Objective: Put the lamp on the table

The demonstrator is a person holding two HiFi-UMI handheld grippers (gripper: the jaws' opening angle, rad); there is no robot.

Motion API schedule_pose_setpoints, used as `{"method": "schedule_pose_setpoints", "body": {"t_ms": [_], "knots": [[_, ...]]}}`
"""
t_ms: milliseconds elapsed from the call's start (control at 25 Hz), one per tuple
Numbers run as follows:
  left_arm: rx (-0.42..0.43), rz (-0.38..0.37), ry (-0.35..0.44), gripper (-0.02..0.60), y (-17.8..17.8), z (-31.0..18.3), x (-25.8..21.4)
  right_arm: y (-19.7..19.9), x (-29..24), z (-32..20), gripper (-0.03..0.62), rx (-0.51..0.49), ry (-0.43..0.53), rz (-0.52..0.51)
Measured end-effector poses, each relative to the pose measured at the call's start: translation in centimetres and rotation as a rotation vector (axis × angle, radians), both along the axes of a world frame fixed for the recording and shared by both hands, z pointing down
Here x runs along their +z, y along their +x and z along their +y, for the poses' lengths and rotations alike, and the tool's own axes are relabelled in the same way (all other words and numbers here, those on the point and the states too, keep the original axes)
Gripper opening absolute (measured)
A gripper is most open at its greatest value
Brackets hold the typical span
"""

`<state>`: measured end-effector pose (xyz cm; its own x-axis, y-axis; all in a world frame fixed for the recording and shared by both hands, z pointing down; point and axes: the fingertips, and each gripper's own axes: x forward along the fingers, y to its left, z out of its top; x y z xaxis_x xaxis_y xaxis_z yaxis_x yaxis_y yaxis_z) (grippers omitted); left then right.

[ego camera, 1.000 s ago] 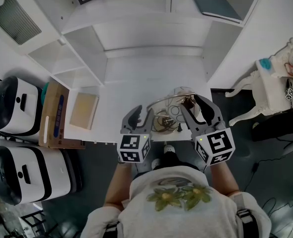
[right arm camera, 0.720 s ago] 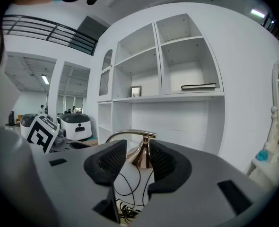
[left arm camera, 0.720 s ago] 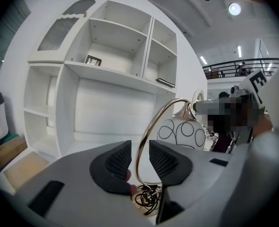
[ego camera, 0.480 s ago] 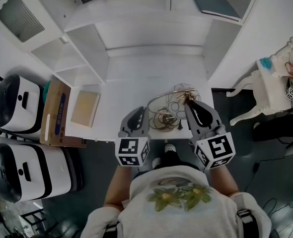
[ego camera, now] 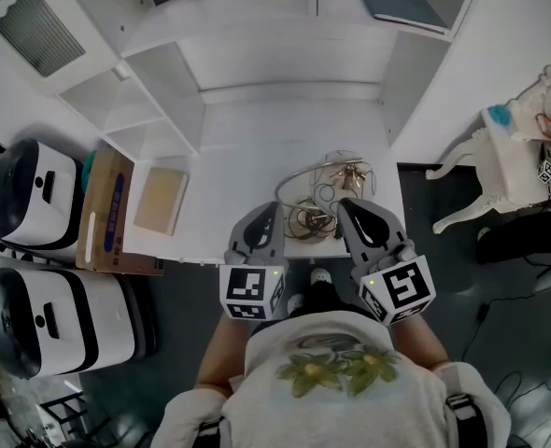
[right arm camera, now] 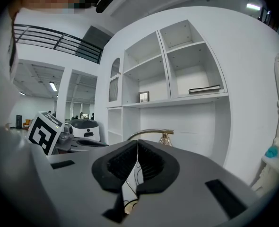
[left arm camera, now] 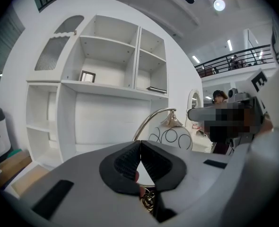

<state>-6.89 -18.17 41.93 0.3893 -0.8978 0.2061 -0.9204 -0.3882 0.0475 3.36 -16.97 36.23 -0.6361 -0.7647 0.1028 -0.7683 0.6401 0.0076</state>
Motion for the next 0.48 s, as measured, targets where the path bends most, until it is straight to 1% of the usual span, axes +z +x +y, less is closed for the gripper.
{"method": "schedule_pose_setpoints", "body": {"t_ms": [480], "knots": [[0.037,0.002,0.001,0.029,1.7,1.1,-0.1,-0.8,1.7,1.4,0.032,-0.025,-0.051,0.052]]}}
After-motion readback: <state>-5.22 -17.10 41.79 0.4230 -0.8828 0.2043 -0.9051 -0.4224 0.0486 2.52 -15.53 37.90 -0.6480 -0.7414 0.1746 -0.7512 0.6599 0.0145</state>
